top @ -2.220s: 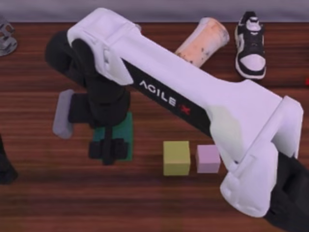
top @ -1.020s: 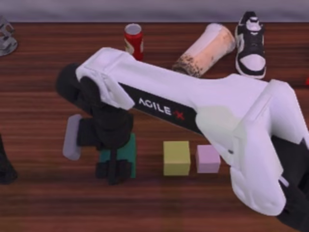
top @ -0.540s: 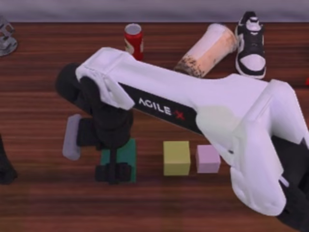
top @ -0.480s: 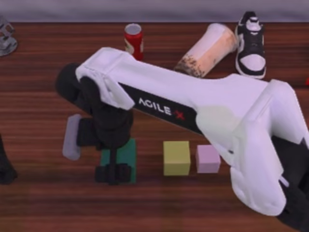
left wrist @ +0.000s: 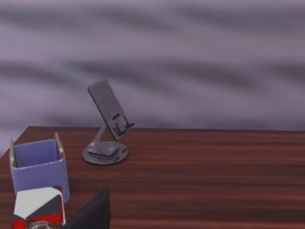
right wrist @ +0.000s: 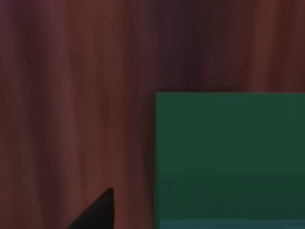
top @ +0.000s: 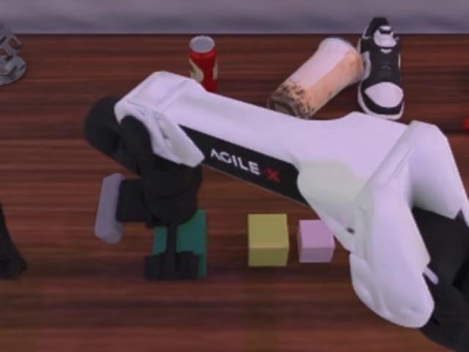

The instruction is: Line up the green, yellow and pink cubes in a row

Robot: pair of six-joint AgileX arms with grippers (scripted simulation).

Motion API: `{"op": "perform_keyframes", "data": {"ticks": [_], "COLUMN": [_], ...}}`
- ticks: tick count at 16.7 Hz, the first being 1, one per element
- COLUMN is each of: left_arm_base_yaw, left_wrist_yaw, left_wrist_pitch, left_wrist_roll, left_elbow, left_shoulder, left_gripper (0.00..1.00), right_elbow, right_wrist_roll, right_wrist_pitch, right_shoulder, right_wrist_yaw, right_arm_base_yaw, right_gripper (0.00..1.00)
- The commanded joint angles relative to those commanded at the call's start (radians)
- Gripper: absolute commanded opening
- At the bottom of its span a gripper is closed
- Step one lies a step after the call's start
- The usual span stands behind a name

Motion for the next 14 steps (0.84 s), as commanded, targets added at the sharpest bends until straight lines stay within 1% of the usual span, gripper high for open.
{"op": "perform_keyframes", "data": {"ticks": [4, 10, 12, 14], "left_arm_base_yaw": [0.0, 0.0, 0.0, 0.0], "left_wrist_yaw": [0.0, 0.0, 0.0, 0.0], "left_wrist_pitch": [0.0, 0.0, 0.0, 0.0], "left_wrist_roll": [0.0, 0.0, 0.0, 0.0], "left_elbow": [0.0, 0.0, 0.0, 0.0], "left_shoulder": [0.0, 0.0, 0.0, 0.0], "left_gripper": [1.0, 1.0, 1.0, 1.0], "right_elbow": [0.115, 0.464, 0.519, 0.532], "right_wrist_roll": [-0.001, -0.001, -0.001, -0.001], "right_wrist_pitch": [-0.097, -0.339, -0.388, -0.399], "right_shoulder": [0.038, 0.114, 0.126, 0.129], "right_wrist_yaw": [0.001, 0.001, 0.001, 0.002], "right_arm_base_yaw": [0.003, 0.008, 0.008, 0.008], "right_gripper": [1.0, 1.0, 1.0, 1.0]}}
